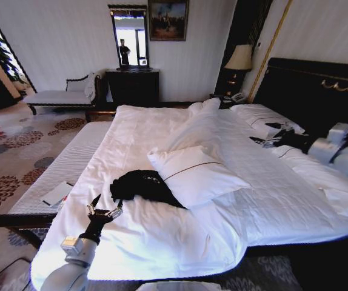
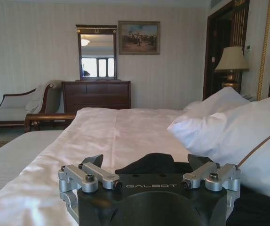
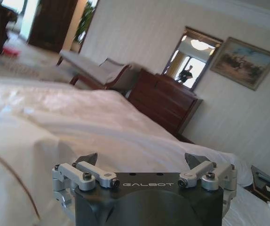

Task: Fold the clothes on the bed.

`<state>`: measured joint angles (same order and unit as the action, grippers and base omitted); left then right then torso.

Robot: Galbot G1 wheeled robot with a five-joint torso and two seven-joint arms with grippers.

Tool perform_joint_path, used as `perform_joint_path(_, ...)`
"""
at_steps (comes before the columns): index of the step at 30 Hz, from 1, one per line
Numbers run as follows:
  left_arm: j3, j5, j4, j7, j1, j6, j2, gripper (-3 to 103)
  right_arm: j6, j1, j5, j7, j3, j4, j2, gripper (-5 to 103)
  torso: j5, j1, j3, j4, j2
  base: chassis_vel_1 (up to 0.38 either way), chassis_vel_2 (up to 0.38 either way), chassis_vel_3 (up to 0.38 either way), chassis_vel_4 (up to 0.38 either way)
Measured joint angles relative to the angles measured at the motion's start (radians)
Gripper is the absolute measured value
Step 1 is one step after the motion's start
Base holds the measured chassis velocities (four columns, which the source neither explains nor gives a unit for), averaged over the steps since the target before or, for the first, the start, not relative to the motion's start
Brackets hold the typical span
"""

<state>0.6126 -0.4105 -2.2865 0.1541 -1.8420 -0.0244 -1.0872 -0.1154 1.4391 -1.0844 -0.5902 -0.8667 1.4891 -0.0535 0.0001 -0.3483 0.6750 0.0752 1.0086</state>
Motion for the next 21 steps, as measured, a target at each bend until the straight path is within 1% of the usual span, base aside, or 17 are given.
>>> perform_joint_path(1,0.0,0.0,0.0,0.0,-0.001,0.0,0.0,100,-0.013,0.008,0.009,-0.029,-0.007,-0.031,-0.013,100,-0.0001,0.0,0.0,0.0,0.0,0.0,0.0,0.0,0.0)
perform_joint_path(2,0.001,0.0,0.0,0.0,-0.002,0.0,-0.001,100,-0.017,0.011,0.012,-0.041,-0.01,-0.045,-0.018,100,-0.0001,0.0,0.0,0.0001,0.0,0.0,0.0,0.0,0.0)
perform_joint_path(6,0.001,0.0,0.001,0.0,-0.002,0.0,-0.001,100,-0.033,0.02,0.006,-0.07,-0.019,-0.102,-0.037,100,0.0,0.0,0.0,0.0,0.0,0.0,0.0,0.0,0.0)
perform_joint_path(12,-0.008,0.002,0.003,0.004,0.001,0.001,-0.002,100,-0.035,0.021,-0.043,-0.07,-0.023,-0.138,-0.036,100,0.0,0.0,0.0,0.0,0.0,0.0,0.0,0.0,0.0)
perform_joint_path(14,-0.013,0.004,0.003,0.009,0.007,0.005,-0.002,100,-0.035,0.019,-0.077,-0.064,-0.026,-0.14,-0.035,100,0.0,0.0,0.0,0.0001,0.0,0.0,0.0,0.0,0.0)
perform_joint_path(16,-0.014,0.004,0.003,0.011,0.008,0.007,-0.001,100,-0.035,0.019,-0.081,-0.061,-0.027,-0.14,-0.036,100,0.0001,0.0,0.0,0.0002,0.0,0.0,0.0,0.0,0.0)
perform_joint_path(21,-0.017,0.005,-0.005,0.019,0.01,0.015,-0.002,100,-0.037,0.032,-0.115,-0.025,-0.046,-0.141,-0.064,100,0.0,0.0,0.0,0.0001,0.0,0.0,0.0,0.0,0.0)
